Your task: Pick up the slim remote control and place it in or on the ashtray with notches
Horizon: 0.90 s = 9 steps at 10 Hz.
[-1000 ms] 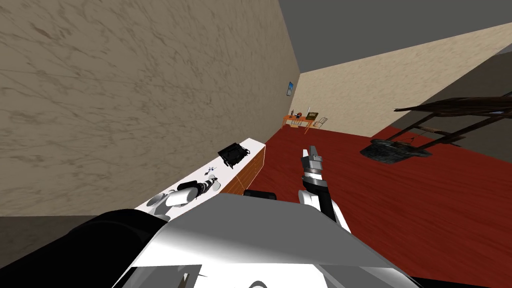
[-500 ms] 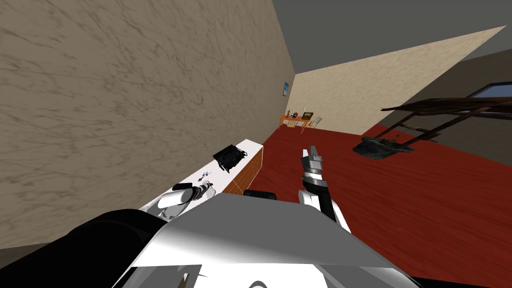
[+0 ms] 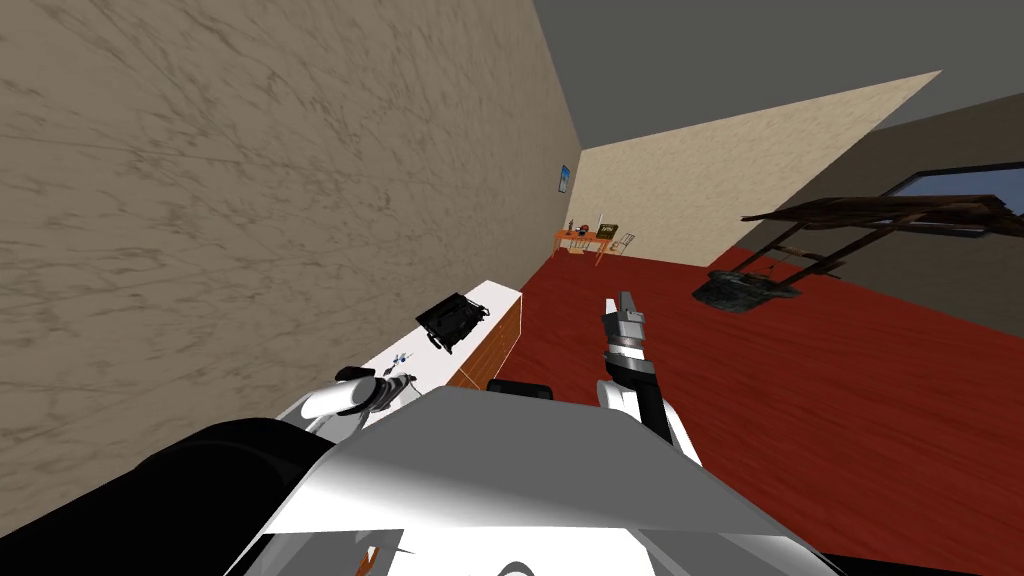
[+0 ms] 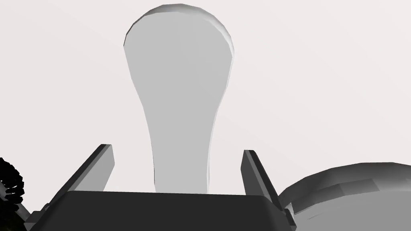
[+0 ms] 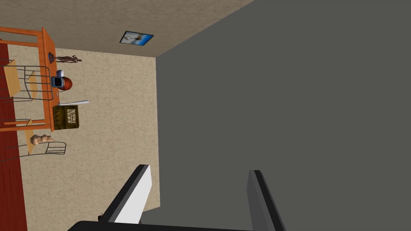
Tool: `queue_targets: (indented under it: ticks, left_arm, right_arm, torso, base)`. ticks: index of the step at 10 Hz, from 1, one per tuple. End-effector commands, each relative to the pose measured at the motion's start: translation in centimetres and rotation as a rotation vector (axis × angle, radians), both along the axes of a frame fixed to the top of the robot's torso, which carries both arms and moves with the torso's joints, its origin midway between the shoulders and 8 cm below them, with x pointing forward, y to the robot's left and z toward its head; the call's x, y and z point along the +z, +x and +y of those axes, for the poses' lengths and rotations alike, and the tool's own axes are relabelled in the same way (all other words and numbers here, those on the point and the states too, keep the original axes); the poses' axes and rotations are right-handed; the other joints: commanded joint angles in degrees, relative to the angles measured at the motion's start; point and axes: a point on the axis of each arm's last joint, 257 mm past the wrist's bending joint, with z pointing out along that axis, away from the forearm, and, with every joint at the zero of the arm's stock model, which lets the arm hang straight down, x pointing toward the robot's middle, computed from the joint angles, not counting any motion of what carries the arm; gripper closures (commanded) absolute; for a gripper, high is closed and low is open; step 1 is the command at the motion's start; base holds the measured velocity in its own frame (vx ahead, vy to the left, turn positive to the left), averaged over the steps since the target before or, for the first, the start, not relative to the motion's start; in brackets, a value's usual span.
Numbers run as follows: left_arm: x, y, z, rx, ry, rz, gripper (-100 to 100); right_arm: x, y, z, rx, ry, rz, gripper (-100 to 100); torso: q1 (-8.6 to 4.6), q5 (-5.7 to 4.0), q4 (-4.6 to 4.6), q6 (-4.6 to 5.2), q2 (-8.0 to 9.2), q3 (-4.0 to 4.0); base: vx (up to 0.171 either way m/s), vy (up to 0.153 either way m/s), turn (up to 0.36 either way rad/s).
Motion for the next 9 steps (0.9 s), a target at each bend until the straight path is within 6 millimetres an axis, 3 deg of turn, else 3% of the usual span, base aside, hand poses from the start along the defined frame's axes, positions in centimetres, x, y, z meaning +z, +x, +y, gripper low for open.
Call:
queue_targets:
  ticks: [1, 2, 3, 4, 5, 8, 9]
  left_arm:
    - [0.0, -1.3, 0.6, 0.001, -0.007, 0.042, -100]
    - [0.0, -2.1, 0.8, 0.002, -0.013, 0.069, -100]
    - [0.0, -1.6, 0.7, 0.002, -0.008, 0.05, -100]
    - [0.0, -1.7, 0.7, 0.001, -0.01, 0.055, 0]
    - [-1.2, -1.9, 0.3, 0.013, -0.01, 0.053, -100]
    - [-1.9, -2.1, 0.1, 0.021, -0.012, 0.055, -100]
    - [-2.0, -2.1, 0.2, 0.02, -0.011, 0.053, 100]
  right_arm:
    - [0.0, 0.0, 0.0, 0.0, 0.0, 0.0, 0]
    - [0.0, 0.0, 0.0, 0.0, 0.0, 0.0, 0]
    - [0.0, 0.0, 0.0, 0.0, 0.0, 0.0, 0]
    - [0.0, 0.0, 0.0, 0.0, 0.0, 0.0, 0]
    - [0.0, 0.0, 0.0, 0.0, 0.0, 0.0, 0]
    - [0.0, 0.0, 0.0, 0.0, 0.0, 0.0, 0]
    - [0.0, 0.0, 0.0, 0.0, 0.0, 0.0, 0]
  torso:
    - [0.0, 0.0, 0.0, 0.0, 0.0, 0.0]
    - [-0.01, 0.0, 0.0, 0.0, 0.03, 0.02]
    - [0.01, 0.0, 0.01, 0.01, 0.07, 0.04]
    - [0.01, 0.01, 0.03, -0.02, 0.16, 0.09]
    - [0.01, 0.0, 0.05, -0.02, 0.24, 0.14]
    - [0.18, 0.05, 0.07, -0.01, 0.35, 0.2]
    - [0.07, 0.02, 0.07, -0.02, 0.33, 0.19]
  base:
    - [0.064, -0.008, -0.061]
    - [0.053, -0.003, -0.087]
    - [0.023, 0.002, -0.018]
    - [0.0, 0.0, 0.0]
    - [-0.01, 0.026, -0.064]
    - [-0.013, 0.032, -0.057]
    - [0.0, 0.0, 0.0]
